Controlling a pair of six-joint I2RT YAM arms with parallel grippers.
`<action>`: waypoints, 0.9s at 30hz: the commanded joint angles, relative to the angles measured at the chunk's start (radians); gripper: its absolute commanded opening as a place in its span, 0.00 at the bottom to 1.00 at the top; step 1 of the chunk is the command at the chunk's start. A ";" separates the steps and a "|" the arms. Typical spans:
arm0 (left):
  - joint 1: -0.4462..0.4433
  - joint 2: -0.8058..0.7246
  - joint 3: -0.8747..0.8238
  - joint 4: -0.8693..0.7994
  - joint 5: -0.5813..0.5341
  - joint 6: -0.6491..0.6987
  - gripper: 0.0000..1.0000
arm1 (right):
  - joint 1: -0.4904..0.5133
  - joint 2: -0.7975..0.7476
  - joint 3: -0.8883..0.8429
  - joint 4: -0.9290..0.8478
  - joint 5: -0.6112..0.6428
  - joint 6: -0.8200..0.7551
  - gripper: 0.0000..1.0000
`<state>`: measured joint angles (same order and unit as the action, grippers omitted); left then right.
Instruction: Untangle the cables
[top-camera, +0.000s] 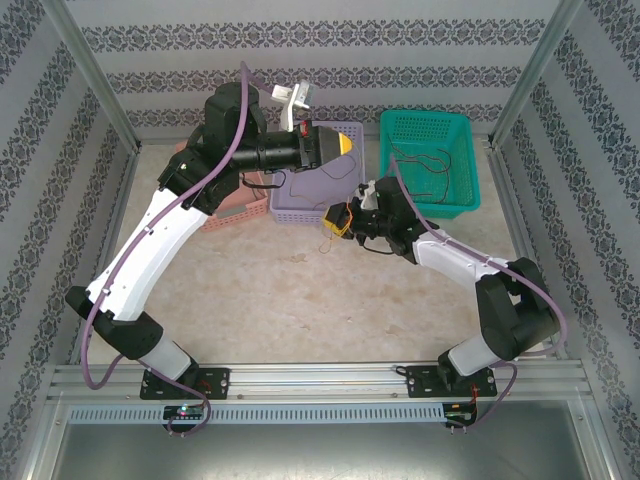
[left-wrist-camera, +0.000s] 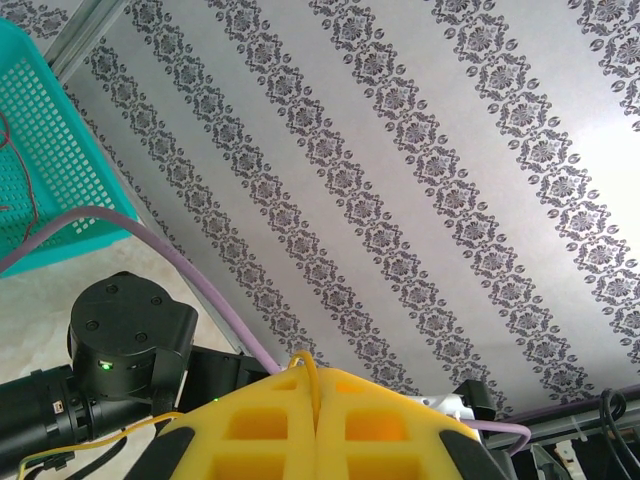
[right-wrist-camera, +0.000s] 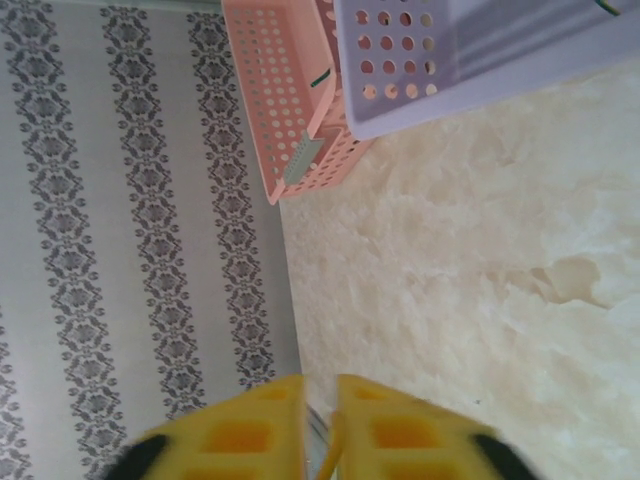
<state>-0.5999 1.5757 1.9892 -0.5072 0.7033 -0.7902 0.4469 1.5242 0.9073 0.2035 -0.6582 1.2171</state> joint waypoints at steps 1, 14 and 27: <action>0.015 -0.037 0.024 0.036 -0.006 0.012 0.00 | -0.021 -0.016 0.004 -0.021 0.032 -0.043 0.00; 0.125 -0.161 0.146 -0.010 -0.397 0.107 0.00 | -0.397 -0.237 -0.119 -0.398 0.141 -0.239 0.00; 0.294 -0.230 0.189 -0.375 -1.144 0.174 0.00 | -0.593 -0.278 -0.044 -0.623 0.307 -0.360 0.00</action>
<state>-0.3573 1.3399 2.1628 -0.7578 -0.2478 -0.6502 -0.1287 1.2427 0.8139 -0.3401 -0.4339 0.9142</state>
